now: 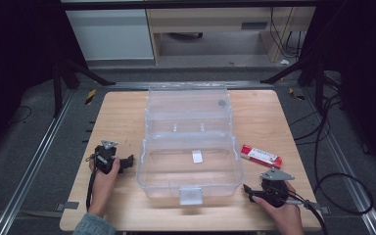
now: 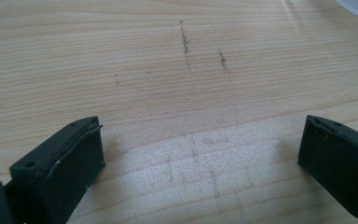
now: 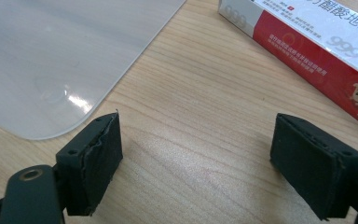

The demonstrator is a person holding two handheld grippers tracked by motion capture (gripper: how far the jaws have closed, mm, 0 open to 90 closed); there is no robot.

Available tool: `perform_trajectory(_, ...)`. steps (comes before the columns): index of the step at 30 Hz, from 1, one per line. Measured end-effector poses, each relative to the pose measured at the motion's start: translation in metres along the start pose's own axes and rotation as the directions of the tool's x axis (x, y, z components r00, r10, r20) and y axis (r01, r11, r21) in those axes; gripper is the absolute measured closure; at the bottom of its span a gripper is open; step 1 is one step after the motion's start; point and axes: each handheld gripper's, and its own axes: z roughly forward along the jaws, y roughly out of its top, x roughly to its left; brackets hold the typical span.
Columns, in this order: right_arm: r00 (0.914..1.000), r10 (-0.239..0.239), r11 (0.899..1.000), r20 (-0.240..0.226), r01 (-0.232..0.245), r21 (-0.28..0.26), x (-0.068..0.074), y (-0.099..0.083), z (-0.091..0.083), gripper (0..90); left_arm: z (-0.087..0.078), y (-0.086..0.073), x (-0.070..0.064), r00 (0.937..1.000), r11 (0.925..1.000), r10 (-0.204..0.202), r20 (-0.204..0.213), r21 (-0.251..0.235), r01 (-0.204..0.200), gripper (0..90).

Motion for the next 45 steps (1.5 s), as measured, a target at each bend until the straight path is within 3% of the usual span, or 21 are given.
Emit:
perform_trajectory(7,0.9989,-0.03,0.999,-0.037,0.031,0.045,-0.001,0.003,-0.003,10.2,0.0,0.0,-0.001,1.0,1.0,0.002,0.003,0.001,-0.002,0.0)
perform_trajectory(10,0.9959,-0.089,0.995,-0.012,0.09,0.053,-0.012,0.016,-0.013,13.7,-0.001,0.0,-0.001,1.0,1.0,0.004,0.004,0.001,-0.004,0.0)
perform_trajectory(13,0.9941,-0.108,0.992,0.001,0.108,0.057,-0.021,0.024,-0.017,15.0,-0.001,0.0,-0.001,1.0,1.0,0.005,0.004,0.002,-0.005,0.0)
perform_trajectory(14,0.9925,-0.122,0.99,0.004,0.122,0.07,-0.031,0.033,-0.021,15.4,-0.001,-0.001,-0.001,1.0,1.0,0.006,0.005,0.001,-0.006,0.0)
perform_trajectory(20,0.9869,-0.159,0.981,-0.025,0.161,0.104,-0.06,0.061,-0.026,17.8,-0.001,-0.001,-0.001,0.9999,1.0,0.007,0.007,0.001,-0.007,0.0)
perform_trajectory(22,0.9867,-0.159,0.981,-0.034,0.162,0.108,-0.063,0.064,-0.026,17.4,-0.001,-0.001,-0.001,0.9999,1.0,0.008,0.007,0.001,-0.008,0.0)
perform_trajectory(25,0.9813,-0.183,0.969,-0.059,0.191,0.156,-0.074,0.078,-0.017,17.3,-0.001,-0.001,-0.001,0.9999,1.0,0.008,0.008,0.0,-0.008,0.0)
perform_trajectory(29,0.9792,-0.189,0.963,-0.074,0.2,0.183,-0.079,0.082,-0.006,17.8,-0.001,-0.001,-0.001,0.9999,1.0,0.01,0.009,0.0,-0.01,0.0)
perform_trajectory(35,0.977,-0.194,0.942,-0.088,0.211,0.263,-0.092,0.089,0.019,17.6,0.0,0.0,-0.001,0.9999,0.9999,0.012,0.012,0.0,-0.012,0.0)
perform_trajectory(45,0.9794,-0.178,0.931,-0.096,0.199,0.307,-0.099,0.089,0.036,20.4,0.0,0.0,-0.001,0.9998,0.9999,0.015,0.015,0.0,-0.015,0.0)
